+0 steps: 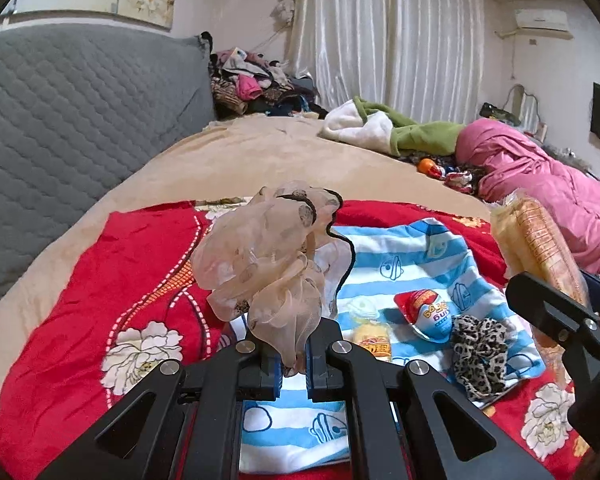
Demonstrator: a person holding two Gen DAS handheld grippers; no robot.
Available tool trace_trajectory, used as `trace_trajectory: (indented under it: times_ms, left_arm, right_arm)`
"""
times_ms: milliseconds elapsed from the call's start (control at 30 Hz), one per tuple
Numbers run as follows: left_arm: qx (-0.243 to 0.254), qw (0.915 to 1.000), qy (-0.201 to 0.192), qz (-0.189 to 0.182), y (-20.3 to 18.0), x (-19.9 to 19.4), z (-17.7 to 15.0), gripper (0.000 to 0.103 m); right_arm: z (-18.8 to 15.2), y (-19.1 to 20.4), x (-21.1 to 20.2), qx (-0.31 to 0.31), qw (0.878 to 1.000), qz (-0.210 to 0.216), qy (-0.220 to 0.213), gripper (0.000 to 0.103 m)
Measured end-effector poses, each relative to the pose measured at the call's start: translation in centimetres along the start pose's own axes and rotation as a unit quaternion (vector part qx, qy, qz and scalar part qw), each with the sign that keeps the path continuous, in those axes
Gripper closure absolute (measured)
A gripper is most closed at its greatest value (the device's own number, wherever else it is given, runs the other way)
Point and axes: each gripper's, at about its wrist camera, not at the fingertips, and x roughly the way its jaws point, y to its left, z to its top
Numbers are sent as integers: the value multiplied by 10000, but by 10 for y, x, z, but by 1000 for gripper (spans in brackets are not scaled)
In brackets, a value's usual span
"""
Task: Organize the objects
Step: 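Carry the scrunchie and snack pack over the striped tray and lower both tools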
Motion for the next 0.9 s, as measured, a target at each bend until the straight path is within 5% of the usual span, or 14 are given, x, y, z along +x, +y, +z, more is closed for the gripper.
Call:
trace_trajectory:
  times_ms: [900]
  left_arm:
    - [114, 9997, 203, 53, -6, 41, -28, 95]
  right_arm:
    - [-28, -11, 54, 10, 9992, -127, 386, 60]
